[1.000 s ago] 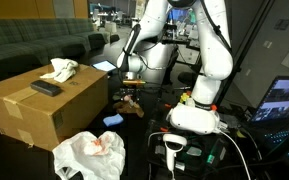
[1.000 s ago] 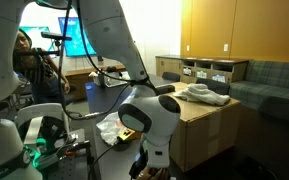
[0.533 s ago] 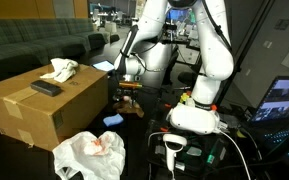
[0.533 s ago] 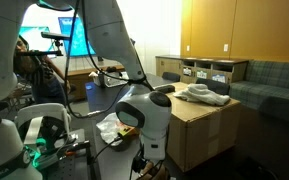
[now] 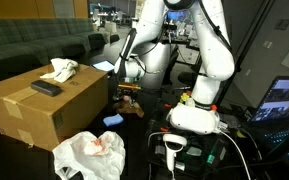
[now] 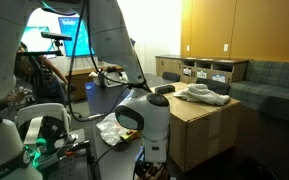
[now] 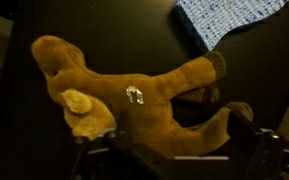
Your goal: Put the turnip plushie on the table, then the moose on the box, then the white towel on the table, then the blue sponge on the box, then the duster on the table, lastly, the plastic on the box
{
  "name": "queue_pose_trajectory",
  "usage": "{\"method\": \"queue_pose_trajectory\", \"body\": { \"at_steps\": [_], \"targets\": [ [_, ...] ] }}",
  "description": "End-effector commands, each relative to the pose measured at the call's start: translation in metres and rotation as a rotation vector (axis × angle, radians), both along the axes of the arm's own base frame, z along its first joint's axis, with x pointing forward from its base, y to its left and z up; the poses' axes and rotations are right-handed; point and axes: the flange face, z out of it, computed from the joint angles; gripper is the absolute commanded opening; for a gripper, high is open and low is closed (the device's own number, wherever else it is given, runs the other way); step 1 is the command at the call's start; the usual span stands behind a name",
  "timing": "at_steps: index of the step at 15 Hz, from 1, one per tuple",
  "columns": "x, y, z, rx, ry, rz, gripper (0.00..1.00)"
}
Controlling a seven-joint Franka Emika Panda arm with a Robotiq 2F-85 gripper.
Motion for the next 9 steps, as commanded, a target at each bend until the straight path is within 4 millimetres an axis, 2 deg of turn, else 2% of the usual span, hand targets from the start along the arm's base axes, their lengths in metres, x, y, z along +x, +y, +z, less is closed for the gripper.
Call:
{"method": "queue_pose_trajectory", "body": {
  "at_steps": [1, 9],
  "targets": [
    [0.009, -0.001, -0.011, -0.055, -0.001, -0.023, 1.00],
    [0.012, -0.009, -0.056, -0.077, 0.091, -0.105, 1.00]
  ]
}}
